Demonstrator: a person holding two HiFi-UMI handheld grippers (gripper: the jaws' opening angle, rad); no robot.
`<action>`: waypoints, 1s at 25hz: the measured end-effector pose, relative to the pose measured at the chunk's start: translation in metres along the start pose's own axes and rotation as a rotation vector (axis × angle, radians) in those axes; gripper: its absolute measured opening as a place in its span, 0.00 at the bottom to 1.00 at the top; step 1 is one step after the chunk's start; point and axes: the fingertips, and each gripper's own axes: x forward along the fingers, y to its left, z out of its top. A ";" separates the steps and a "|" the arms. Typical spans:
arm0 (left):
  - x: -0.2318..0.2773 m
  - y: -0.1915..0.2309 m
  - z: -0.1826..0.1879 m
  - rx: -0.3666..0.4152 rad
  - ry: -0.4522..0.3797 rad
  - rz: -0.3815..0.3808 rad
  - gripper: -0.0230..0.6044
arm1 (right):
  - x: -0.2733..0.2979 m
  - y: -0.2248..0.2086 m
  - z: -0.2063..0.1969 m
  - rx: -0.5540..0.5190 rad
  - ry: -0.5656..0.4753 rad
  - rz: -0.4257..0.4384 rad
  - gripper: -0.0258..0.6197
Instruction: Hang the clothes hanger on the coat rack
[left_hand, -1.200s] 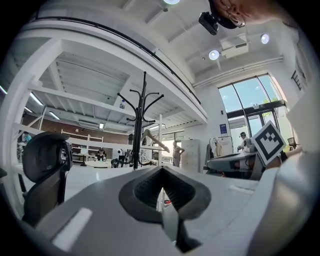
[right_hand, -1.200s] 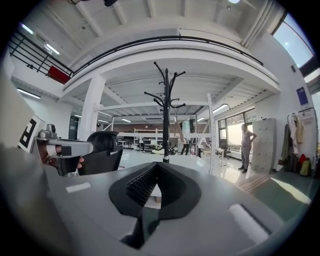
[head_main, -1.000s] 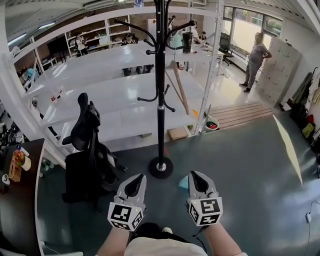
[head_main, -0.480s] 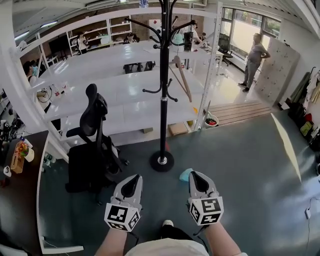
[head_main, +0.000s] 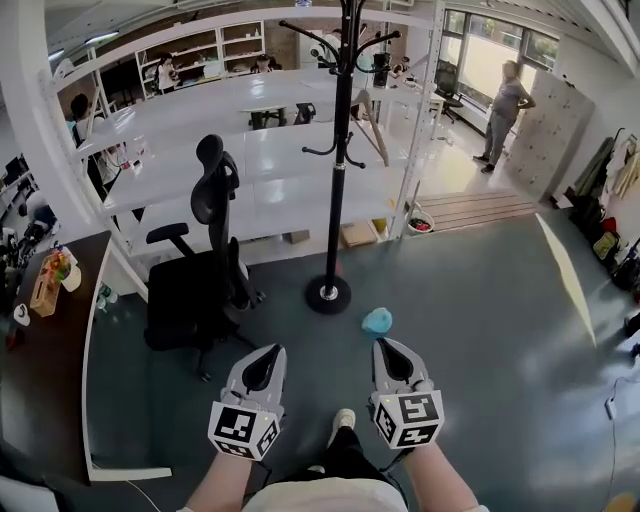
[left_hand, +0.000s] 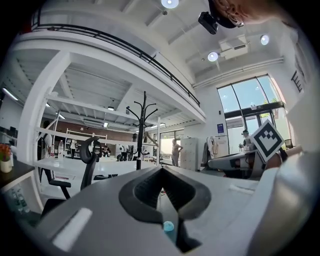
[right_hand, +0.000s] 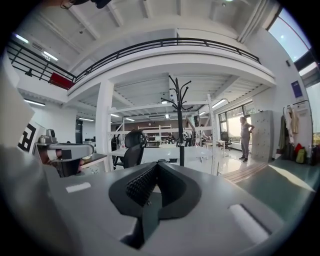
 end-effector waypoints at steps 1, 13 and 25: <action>-0.010 -0.004 -0.002 -0.001 0.005 -0.007 0.04 | -0.010 0.008 -0.005 -0.002 0.008 -0.001 0.08; -0.080 -0.039 0.016 0.020 -0.033 -0.033 0.04 | -0.087 0.048 -0.009 -0.004 0.005 -0.008 0.08; -0.112 -0.062 0.011 0.004 -0.022 0.015 0.04 | -0.125 0.054 -0.020 -0.026 0.027 0.017 0.08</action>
